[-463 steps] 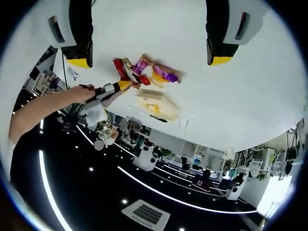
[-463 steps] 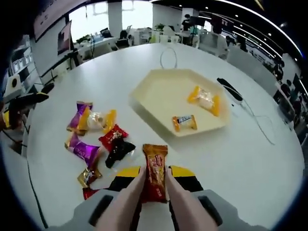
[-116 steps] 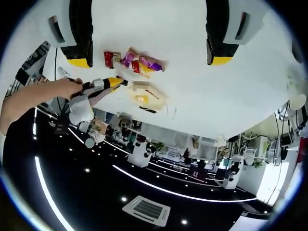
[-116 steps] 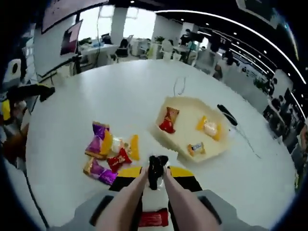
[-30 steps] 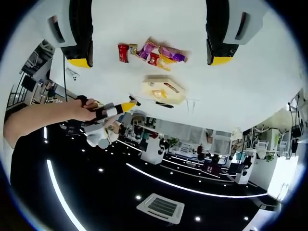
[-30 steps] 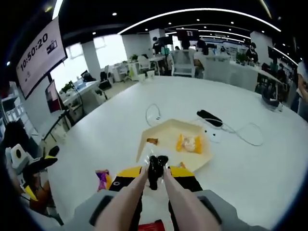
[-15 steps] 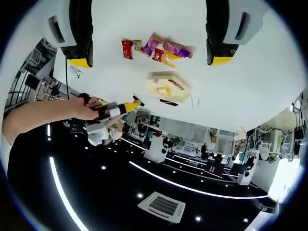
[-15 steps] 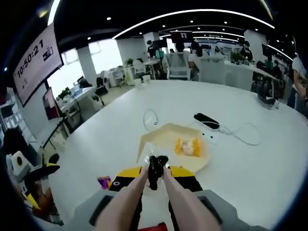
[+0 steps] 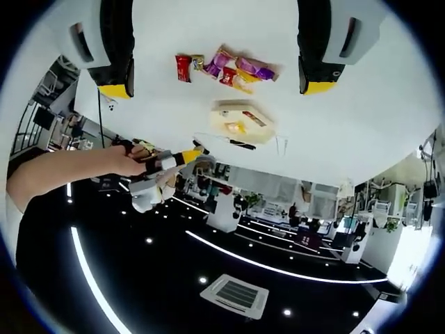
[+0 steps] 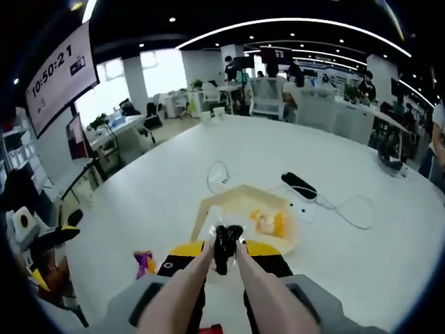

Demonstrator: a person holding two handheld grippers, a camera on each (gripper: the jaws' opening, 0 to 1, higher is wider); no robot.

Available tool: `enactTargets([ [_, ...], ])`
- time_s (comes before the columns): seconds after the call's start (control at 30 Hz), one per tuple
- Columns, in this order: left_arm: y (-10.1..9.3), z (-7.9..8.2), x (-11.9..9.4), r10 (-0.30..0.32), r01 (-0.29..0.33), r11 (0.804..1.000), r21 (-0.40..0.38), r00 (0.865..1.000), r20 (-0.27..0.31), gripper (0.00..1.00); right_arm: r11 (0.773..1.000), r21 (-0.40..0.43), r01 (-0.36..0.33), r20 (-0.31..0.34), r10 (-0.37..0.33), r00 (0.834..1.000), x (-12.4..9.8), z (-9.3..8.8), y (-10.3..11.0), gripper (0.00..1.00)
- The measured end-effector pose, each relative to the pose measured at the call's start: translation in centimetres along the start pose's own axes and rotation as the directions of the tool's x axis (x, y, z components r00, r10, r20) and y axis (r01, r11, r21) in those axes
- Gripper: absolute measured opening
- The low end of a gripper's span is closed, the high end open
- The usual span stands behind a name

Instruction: Place the target food into the container with the food tongs after gripping and lifting it, then release it inside without dropping or visibly crushing the food.

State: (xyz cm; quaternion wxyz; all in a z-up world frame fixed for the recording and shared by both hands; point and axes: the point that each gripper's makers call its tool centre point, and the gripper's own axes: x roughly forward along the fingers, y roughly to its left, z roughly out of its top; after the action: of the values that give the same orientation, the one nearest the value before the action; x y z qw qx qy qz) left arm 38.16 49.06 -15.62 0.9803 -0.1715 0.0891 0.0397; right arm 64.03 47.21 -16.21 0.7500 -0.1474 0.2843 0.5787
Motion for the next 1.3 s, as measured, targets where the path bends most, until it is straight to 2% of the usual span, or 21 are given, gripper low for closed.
enactTargets([
  [0.17, 0.0, -0.3, 0.0, 0.003, -0.003, 1.000, -0.007, 1.000, -0.006, 0.99, 1.000, 0.011, -0.002, -0.009, 0.002, 1.000, -0.4, -0.4, -0.2, 0.19],
  [0.4, -0.9, 0.0, 0.4, -0.027, 0.027, 0.999, 0.032, 0.999, -0.020, 0.99, 0.999, 0.054, 0.001, 0.030, -0.003, 1.000, -1.2, 0.1, -0.5, 0.19],
  [0.53, -1.3, 0.8, 0.3, -0.032, 0.033, 0.998, 0.054, 0.999, -0.019, 0.99, 0.998, 0.056, 0.002, 0.037, -0.004, 0.999, -1.2, 0.4, -0.8, 0.19],
  [0.63, -1.1, 1.3, -0.1, -0.022, 0.022, 0.998, 0.056, 1.000, 0.006, 0.99, 0.999, 0.045, 0.003, 0.036, -0.005, 0.999, -1.4, 0.7, -0.7, 0.19],
  [0.83, -0.7, 0.0, -0.1, -0.015, 0.015, 0.999, 0.047, 1.000, -0.013, 0.99, 0.999, 0.038, 0.000, 0.030, -0.002, 1.000, -0.9, 1.0, -0.9, 0.19],
  [1.2, -0.9, 0.2, 0.2, -0.016, 0.016, 0.999, 0.031, 1.000, -0.002, 0.99, 1.000, 0.018, 0.017, 0.010, -0.017, 1.000, -0.7, 1.5, -1.8, 0.19],
  [1.3, -1.0, 0.3, 0.3, -0.017, 0.017, 0.999, 0.030, 1.000, -0.001, 0.99, 0.999, -0.005, 0.037, 0.035, -0.037, 0.999, -0.9, 2.4, -2.2, 0.19],
])
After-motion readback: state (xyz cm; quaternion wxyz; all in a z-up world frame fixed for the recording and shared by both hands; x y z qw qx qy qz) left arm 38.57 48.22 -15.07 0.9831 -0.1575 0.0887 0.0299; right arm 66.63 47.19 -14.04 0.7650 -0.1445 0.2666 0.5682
